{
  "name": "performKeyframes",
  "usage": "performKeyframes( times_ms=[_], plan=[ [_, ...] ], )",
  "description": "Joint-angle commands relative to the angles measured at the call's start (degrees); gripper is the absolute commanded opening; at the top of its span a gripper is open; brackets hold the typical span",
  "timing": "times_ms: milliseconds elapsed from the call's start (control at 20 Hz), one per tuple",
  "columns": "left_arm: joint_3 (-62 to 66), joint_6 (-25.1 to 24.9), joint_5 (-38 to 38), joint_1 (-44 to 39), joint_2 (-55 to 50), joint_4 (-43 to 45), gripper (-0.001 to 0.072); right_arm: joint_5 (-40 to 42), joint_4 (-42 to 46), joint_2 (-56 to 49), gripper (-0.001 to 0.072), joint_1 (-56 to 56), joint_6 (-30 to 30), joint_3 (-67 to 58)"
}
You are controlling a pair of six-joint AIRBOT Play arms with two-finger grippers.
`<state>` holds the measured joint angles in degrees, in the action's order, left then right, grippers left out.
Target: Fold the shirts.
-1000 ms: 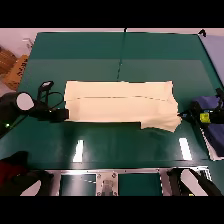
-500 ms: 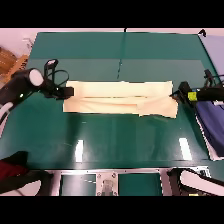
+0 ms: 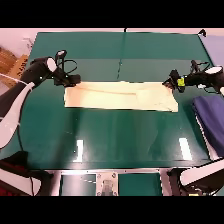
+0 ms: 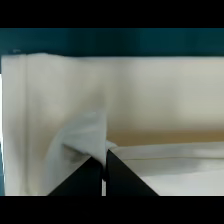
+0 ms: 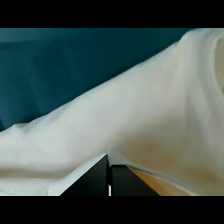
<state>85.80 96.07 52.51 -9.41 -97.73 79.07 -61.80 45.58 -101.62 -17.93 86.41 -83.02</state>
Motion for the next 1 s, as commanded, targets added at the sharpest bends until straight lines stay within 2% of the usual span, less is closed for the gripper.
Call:
performKeyframes(
  times_ms=[0, 50, 100, 150, 200, 250, 300, 400, 450, 700, 750, 800, 850, 950],
  plan=[
    [2.8, 1.2, -3.7, 0.1, -3.7, 0.7, 0.0023, 0.7, -0.7, -6.5, 0.0019, 0.4, -0.1, -4.9],
    [2.8, 1.0, -4.7, 0.1, -4.1, 0.6, 0.0025, 1.7, -0.7, -7.0, 0.0019, 0.5, -0.8, -5.2],
    [2.8, 1.0, -5.6, 0.1, -4.3, 0.7, 0.0196, 2.3, -0.6, -7.1, 0.0024, 0.4, -2.4, -5.6],
    [2.8, 1.0, -6.6, 0.1, -4.3, 0.7, 0.0499, 1.8, -0.6, -7.0, 0.01, 0.0, -3.1, -6.5],
    [2.9, 1.0, -7.3, 0.1, -4.1, 0.7, 0.0686, -0.3, -0.6, -7.0, 0.0264, -1.0, -3.1, -8.2],
    [3.7, 1.0, -6.6, 0.1, -4.0, 1.6, 0.0707, -3.2, -0.6, -7.0, 0.0399, -2.2, -4.7, -10.1],
    [4.6, 1.0, -6.0, 0.1, -4.0, 3.0, 0.0707, -6.7, -0.6, -7.0, 0.0483, -3.8, -6.6, -12.3],
    [7.2, 1.0, -3.2, 0.1, -4.0, 6.6, 0.0707, -12.6, -0.4, -7.0, 0.0524, -7.6, -9.0, -15.8],
    [8.6, 1.0, -1.5, 0.1, -4.0, 8.0, 0.0707, -14.5, 0.0, -7.0, 0.0585, -9.6, -9.4, -16.5],
    [11.3, 1.0, 5.9, 0.1, -4.0, 6.7, 0.0704, -19.3, 2.0, -10.7, 0.0597, -16.5, -12.2, -16.5],
    [11.3, 1.0, 8.0, 0.1, -4.0, 6.1, 0.0553, -19.8, 2.0, -11.9, 0.0597, -16.5, -12.6, -16.5],
    [11.3, 1.0, 9.8, 0.1, -4.0, 5.9, 0.0229, -20.1, 1.9, -13.3, 0.0597, -16.4, -13.3, -16.5],
    [11.3, 1.0, 11.5, 0.1, -4.0, 5.7, 0.0032, -20.3, 1.6, -14.5, 0.0597, -15.9, -13.9, -16.5],
    [11.3, 0.9, 14.1, 0.1, -4.0, 4.5, 0.0023, -20.4, 1.0, -16.7, 0.0596, -14.1, -15.6, -16.5]
  ],
)
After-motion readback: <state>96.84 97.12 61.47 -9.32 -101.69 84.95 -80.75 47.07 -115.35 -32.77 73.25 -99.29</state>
